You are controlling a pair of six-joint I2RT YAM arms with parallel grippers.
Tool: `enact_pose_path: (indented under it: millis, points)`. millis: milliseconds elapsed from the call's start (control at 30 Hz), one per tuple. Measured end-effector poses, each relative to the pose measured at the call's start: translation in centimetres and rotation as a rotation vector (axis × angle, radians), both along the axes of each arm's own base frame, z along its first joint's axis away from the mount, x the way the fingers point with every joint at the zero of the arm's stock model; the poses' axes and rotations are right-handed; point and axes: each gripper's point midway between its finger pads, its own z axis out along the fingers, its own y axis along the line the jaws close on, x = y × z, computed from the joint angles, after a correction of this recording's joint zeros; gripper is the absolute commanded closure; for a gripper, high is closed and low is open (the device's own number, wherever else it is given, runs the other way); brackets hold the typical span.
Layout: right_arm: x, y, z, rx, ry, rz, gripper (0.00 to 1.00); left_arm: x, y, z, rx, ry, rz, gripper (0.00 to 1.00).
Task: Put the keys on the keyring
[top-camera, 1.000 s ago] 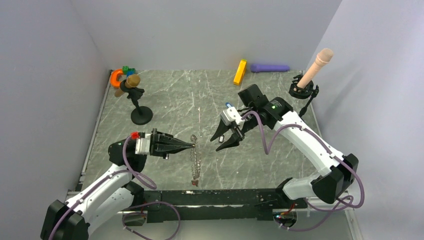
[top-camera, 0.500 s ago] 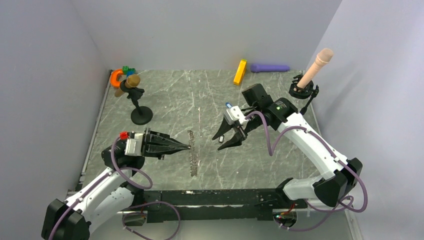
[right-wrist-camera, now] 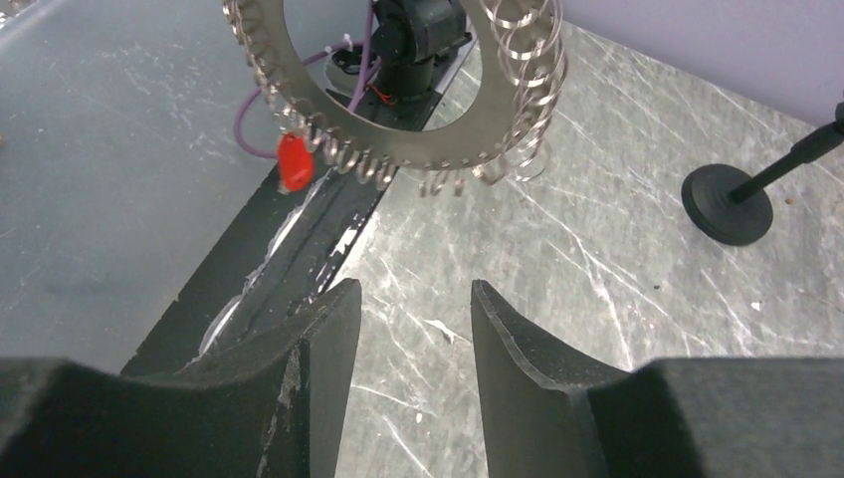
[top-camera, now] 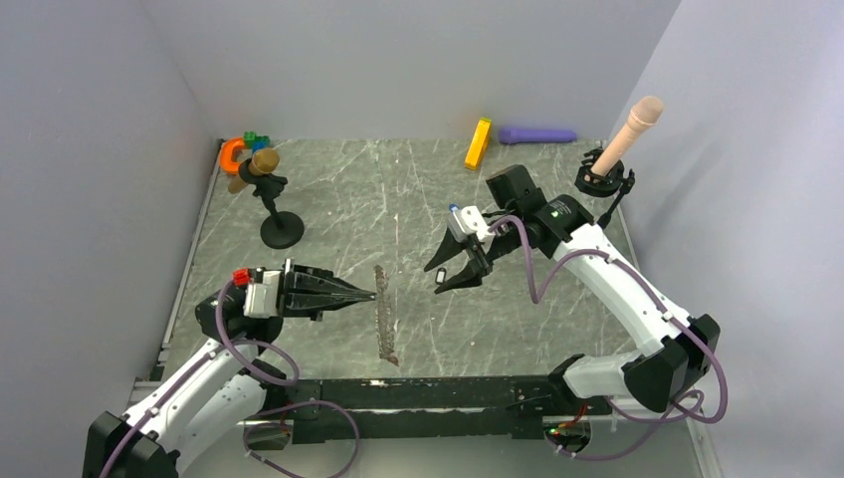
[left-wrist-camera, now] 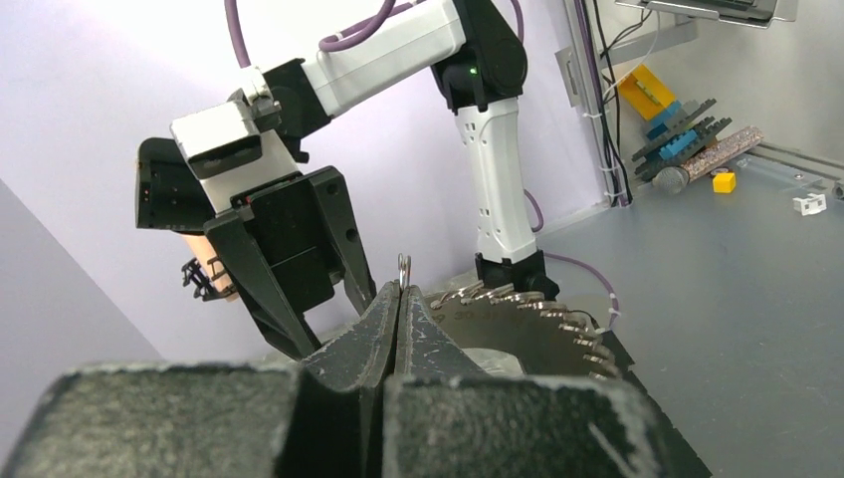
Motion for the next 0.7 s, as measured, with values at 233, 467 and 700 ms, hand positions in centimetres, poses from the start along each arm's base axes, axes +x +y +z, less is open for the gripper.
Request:
enact_pose_path:
  millis: [233,467,700]
  points:
    - [1.8,-0.6,-1.7,-0.010,0.031,-0.063,0.39,0.4,0.2,-0.7,0.015,-0.006,0.044,1.00]
    - [5.3,-2.5,-5.5,-0.024,0.075,-0.197,0.28,0.6,0.6,-2.7,0.027,-0.007,0.107,1.00]
    - [7.2,-3.6,-8.1,-0.068,0.022,-0.261,0.29,1.4,1.1,-4.4,-0.033,0.046,0.182,1.00]
